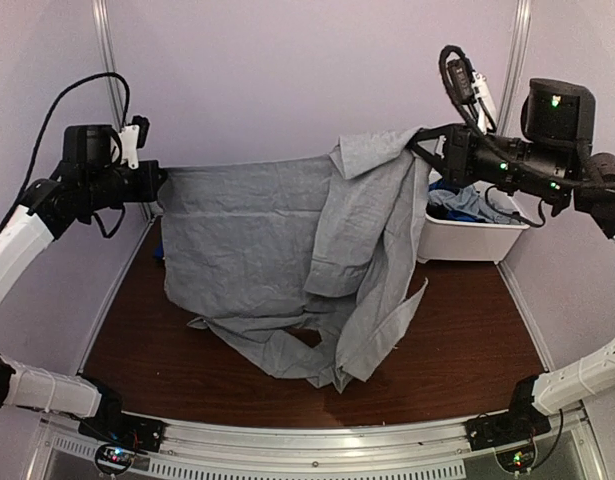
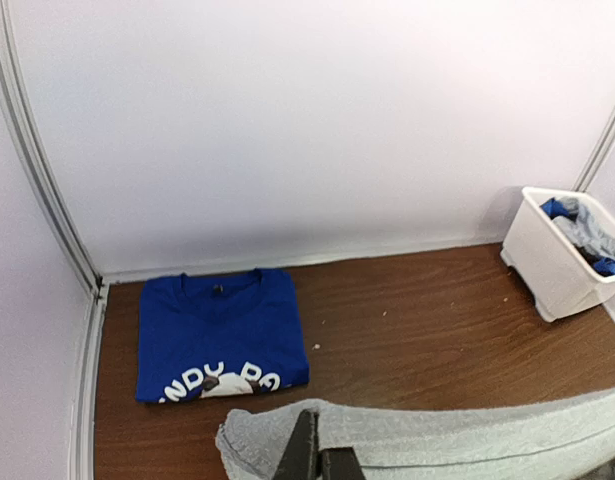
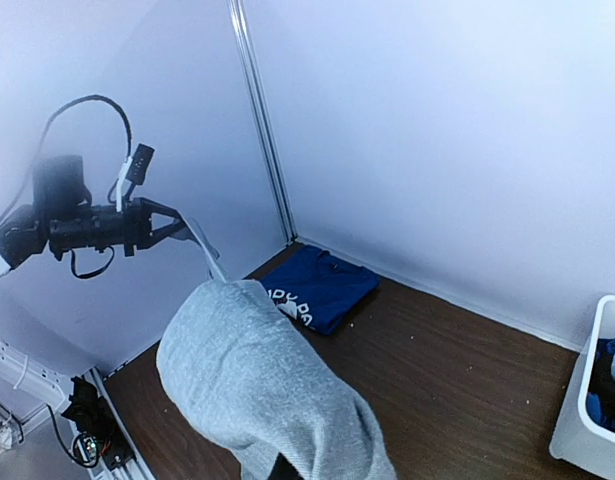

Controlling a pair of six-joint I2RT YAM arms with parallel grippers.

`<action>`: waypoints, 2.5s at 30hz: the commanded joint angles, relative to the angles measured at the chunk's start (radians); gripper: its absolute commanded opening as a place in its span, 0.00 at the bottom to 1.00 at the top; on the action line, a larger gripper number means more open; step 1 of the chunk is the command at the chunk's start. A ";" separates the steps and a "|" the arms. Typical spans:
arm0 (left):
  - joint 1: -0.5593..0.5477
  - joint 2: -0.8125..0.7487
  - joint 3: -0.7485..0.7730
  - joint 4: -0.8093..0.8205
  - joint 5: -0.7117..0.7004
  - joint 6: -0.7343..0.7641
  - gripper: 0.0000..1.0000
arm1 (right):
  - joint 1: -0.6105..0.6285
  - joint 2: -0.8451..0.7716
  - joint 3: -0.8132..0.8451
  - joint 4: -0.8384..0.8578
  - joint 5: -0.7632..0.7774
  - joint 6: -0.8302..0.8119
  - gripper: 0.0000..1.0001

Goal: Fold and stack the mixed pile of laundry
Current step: Flatten out the crumpled shirt at the center of the board, then adjust the flattened shirt at the center of the board.

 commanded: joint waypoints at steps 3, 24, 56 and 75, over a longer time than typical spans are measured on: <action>0.006 -0.116 0.156 -0.033 0.104 0.075 0.00 | -0.010 0.003 0.241 -0.103 0.046 -0.120 0.00; 0.004 -0.219 0.410 -0.074 0.340 0.048 0.00 | -0.008 -0.005 0.578 -0.112 -0.168 -0.114 0.00; 0.063 0.397 -0.104 0.191 -0.007 0.006 0.56 | -0.506 0.511 -0.140 0.088 -0.220 -0.036 0.73; 0.060 0.250 -0.313 0.210 0.114 -0.026 0.56 | -0.572 0.591 -0.543 0.240 -0.269 0.018 0.73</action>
